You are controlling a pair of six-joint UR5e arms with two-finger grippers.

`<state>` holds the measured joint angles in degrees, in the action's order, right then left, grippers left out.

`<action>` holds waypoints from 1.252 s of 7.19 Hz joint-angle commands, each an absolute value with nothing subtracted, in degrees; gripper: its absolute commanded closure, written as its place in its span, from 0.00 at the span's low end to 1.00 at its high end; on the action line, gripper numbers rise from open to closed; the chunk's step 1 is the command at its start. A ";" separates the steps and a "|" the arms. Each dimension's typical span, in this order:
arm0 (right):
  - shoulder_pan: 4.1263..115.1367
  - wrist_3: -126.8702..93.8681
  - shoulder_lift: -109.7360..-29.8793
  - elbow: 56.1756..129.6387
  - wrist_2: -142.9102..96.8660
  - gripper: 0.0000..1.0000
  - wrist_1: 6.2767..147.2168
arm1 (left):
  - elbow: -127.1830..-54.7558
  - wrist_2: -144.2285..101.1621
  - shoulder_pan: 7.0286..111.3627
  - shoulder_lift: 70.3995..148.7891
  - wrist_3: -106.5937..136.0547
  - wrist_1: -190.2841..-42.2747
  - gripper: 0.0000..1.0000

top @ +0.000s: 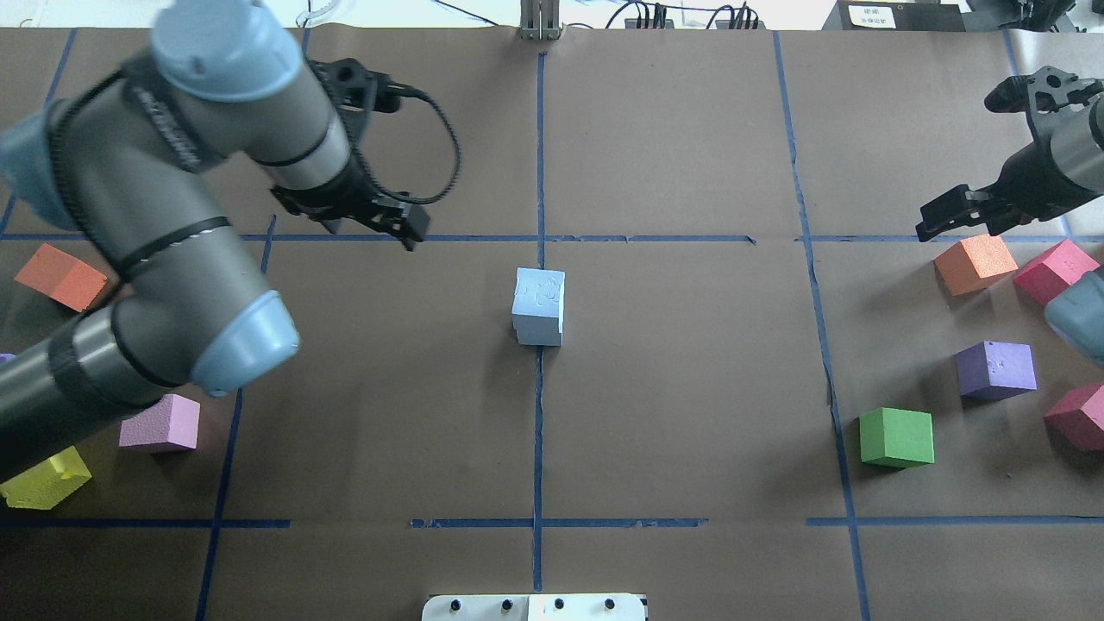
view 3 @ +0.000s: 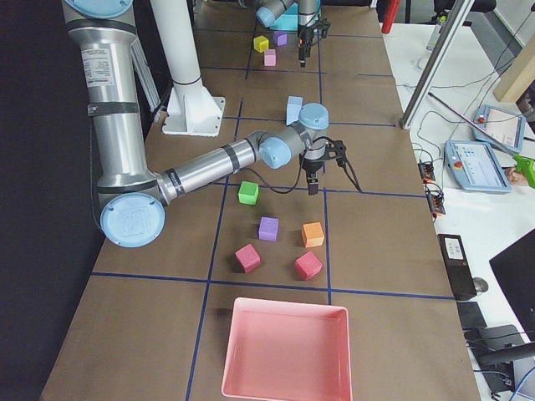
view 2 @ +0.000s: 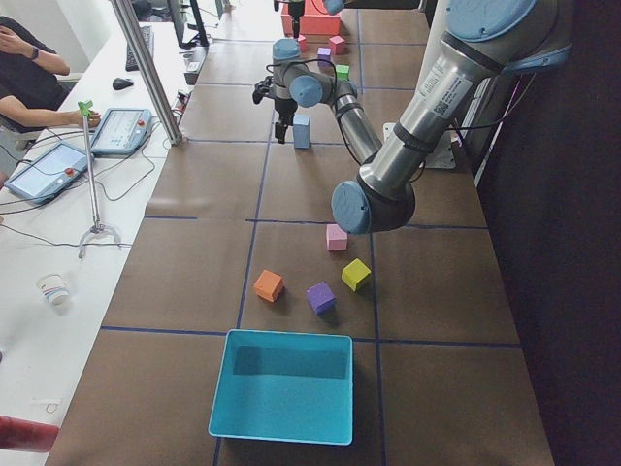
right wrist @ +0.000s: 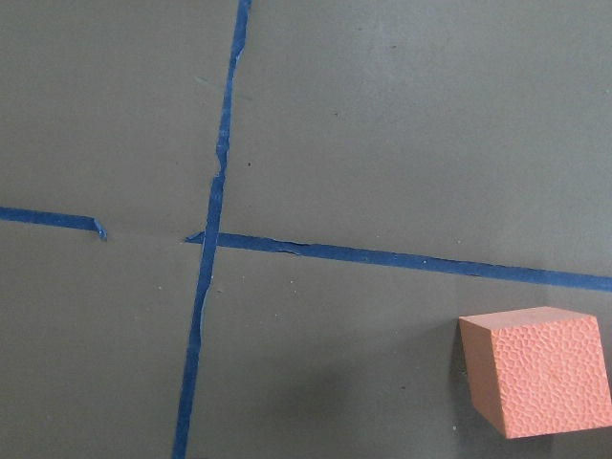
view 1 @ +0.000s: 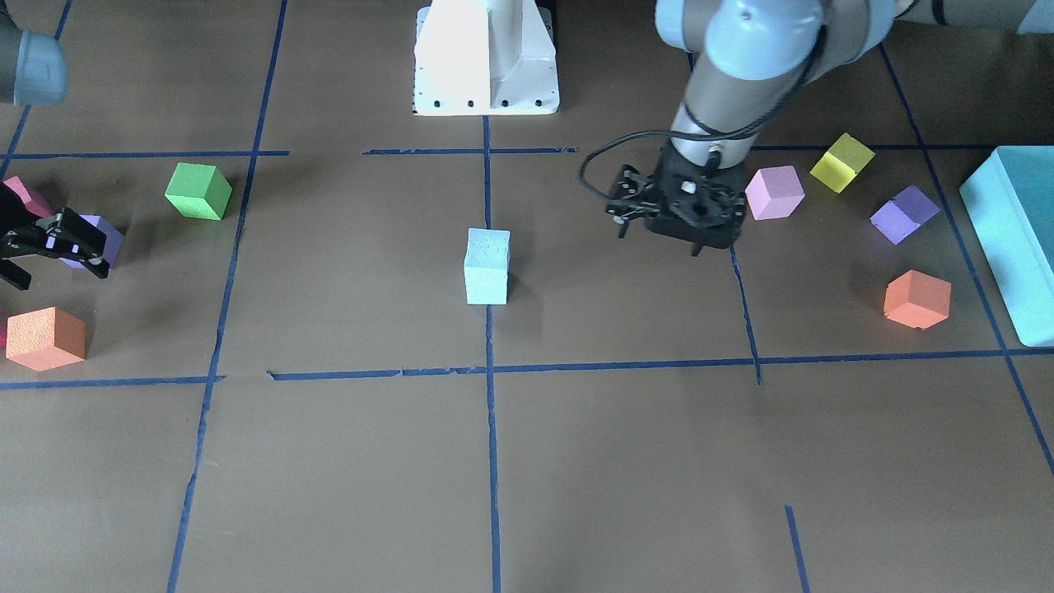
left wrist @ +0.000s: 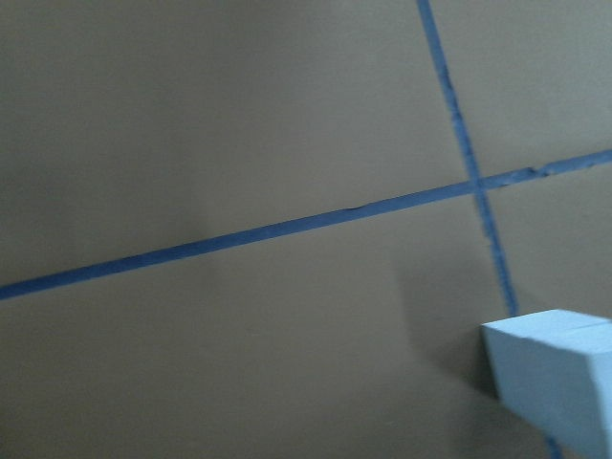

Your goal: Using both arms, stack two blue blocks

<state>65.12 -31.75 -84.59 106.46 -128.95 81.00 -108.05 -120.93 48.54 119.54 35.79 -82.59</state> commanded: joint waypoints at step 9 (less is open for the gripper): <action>87.45 7.91 -92.37 95.98 -137.29 0.00 90.44 | -91.66 -137.55 87.54 95.81 -11.54 -82.26 0.00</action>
